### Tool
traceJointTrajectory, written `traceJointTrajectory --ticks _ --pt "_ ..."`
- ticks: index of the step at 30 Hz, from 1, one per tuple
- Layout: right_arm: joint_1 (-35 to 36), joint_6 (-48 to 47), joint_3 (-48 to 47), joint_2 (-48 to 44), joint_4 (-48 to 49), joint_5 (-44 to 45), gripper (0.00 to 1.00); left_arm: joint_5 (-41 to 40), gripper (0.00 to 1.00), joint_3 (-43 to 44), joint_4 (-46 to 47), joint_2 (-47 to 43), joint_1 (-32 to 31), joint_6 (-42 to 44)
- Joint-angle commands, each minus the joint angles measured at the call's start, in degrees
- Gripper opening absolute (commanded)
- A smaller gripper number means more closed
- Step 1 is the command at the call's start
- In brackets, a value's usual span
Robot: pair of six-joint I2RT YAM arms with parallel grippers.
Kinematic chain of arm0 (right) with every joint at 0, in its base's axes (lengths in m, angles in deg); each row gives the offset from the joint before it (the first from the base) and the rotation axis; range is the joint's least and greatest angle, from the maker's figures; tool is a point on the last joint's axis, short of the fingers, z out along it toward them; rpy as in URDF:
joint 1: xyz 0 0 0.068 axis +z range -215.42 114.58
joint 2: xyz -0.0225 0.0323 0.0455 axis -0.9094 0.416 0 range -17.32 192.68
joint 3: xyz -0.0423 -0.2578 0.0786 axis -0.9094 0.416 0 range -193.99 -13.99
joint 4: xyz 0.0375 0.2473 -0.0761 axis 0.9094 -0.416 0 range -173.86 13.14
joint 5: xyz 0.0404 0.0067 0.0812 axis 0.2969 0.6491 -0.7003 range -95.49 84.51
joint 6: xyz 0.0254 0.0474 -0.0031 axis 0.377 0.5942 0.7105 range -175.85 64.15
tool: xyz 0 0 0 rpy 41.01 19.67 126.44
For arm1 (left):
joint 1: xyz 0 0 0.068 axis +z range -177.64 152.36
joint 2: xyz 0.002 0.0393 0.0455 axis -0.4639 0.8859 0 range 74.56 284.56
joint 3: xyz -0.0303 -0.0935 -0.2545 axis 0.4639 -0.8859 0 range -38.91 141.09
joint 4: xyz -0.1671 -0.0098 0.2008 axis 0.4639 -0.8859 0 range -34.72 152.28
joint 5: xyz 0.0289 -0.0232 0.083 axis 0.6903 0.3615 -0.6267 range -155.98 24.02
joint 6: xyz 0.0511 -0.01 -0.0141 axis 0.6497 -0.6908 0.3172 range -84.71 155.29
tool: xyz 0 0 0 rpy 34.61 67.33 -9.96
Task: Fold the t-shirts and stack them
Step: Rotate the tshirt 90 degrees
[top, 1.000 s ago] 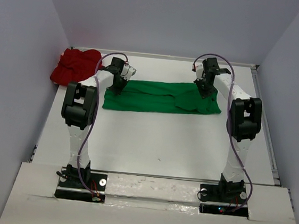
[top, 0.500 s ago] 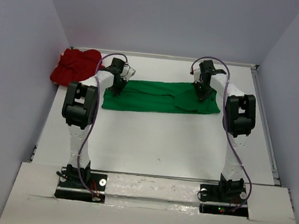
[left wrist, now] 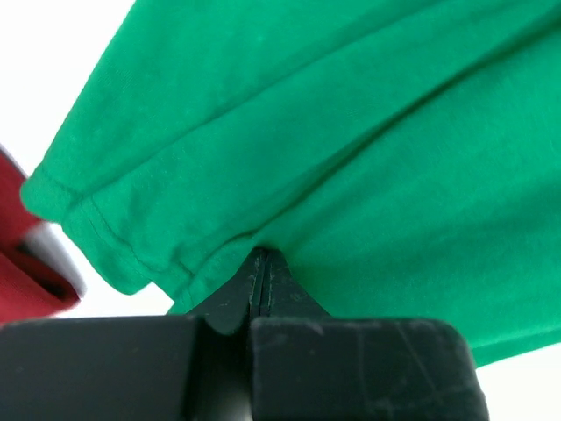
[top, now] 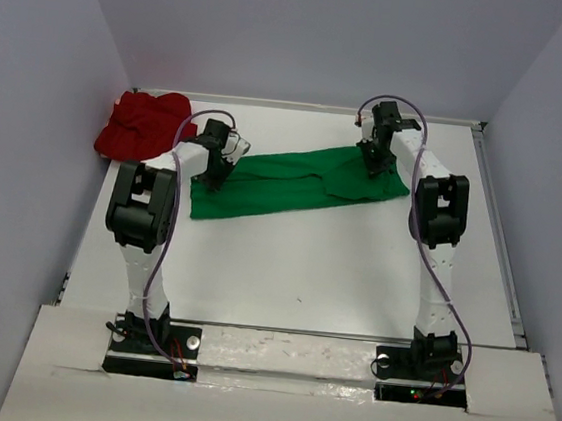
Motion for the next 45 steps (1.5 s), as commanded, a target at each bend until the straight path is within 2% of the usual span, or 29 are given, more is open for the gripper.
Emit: traceJointTrajectory --ticks 1,5,13,22,38,42,45 --pt "-0.7 0.7 -6.53 4.66 -2.83 -2.87 0.0 0.25 0.0 -6.58 -6.43 -5.15 0.1 1.12" --pt "-0.7 0.17 -14.96 8.27 -4.93 -4.71 0.0 3.75 0.0 -10.55 -7.92 -8.67 -0.42 2.0" --pt "-0.7 -0.79 -23.67 12.67 -5.12 -10.51 0.0 4.91 0.0 -13.9 -11.09 -12.19 -5.78 3.23" --pt "-0.7 -2.99 -23.77 12.68 -1.16 -16.66 0.0 7.54 0.0 -15.22 -12.94 -13.16 -14.75 4.11" --pt "-0.7 -6.16 -20.96 8.63 0.51 -19.57 0.0 10.7 0.0 -15.57 -16.19 -14.92 -17.82 5.69" --pt "-0.7 -5.11 -22.81 8.11 0.68 -19.48 0.0 10.98 0.0 -15.48 -17.33 -17.02 -18.79 6.66" --pt "-0.7 -6.15 -20.01 4.6 1.65 -20.97 0.0 10.19 0.0 -14.25 -17.07 -20.1 -18.62 7.18"
